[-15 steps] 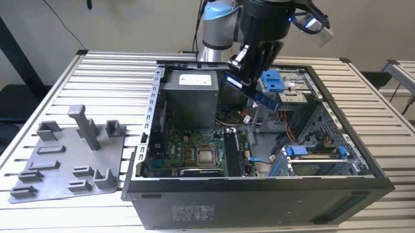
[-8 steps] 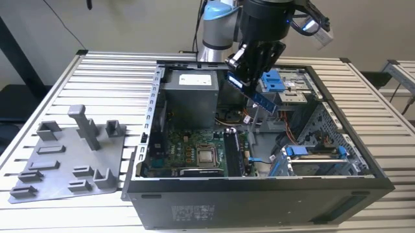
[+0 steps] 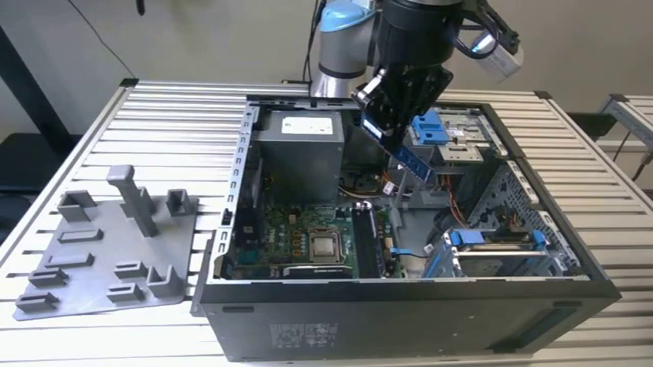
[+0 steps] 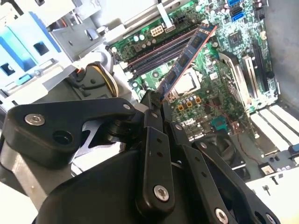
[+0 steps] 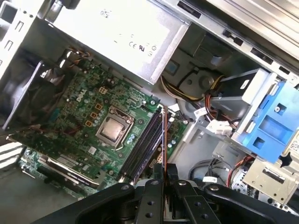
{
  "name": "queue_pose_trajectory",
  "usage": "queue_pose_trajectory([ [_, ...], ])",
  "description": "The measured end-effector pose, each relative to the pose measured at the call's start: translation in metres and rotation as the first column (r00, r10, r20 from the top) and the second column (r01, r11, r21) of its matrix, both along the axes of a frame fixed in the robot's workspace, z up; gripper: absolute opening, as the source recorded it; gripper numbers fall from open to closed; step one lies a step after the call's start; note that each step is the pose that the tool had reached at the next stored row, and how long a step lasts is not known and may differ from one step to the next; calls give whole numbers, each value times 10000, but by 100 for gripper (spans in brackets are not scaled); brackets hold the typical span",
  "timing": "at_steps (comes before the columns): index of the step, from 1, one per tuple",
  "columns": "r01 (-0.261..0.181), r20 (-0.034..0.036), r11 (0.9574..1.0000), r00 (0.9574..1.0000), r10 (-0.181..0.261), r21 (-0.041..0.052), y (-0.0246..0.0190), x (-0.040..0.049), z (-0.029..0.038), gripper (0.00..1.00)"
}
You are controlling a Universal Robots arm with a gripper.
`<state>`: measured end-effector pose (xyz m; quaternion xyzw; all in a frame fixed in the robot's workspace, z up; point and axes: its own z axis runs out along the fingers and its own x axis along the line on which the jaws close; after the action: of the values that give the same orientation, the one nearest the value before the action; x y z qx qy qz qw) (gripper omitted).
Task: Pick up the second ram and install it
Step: 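Insert the second ram into the second slot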
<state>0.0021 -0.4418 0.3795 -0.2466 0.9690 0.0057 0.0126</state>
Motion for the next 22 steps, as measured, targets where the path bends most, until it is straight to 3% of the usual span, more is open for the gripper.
queue_pose_trajectory([
  [5, 769, 0, 9970, 9970, -769, 0, 0, 0, -7, 14],
  [11, 1763, 0, 9843, 9843, -1763, -1, 0, 0, -16, 14],
  [16, 2530, 0, 9675, 9675, -2530, 0, 0, 0, -23, 14],
  [22, 3420, 0, 9397, 9397, -3420, -1, 0, 0, -31, 14],
])
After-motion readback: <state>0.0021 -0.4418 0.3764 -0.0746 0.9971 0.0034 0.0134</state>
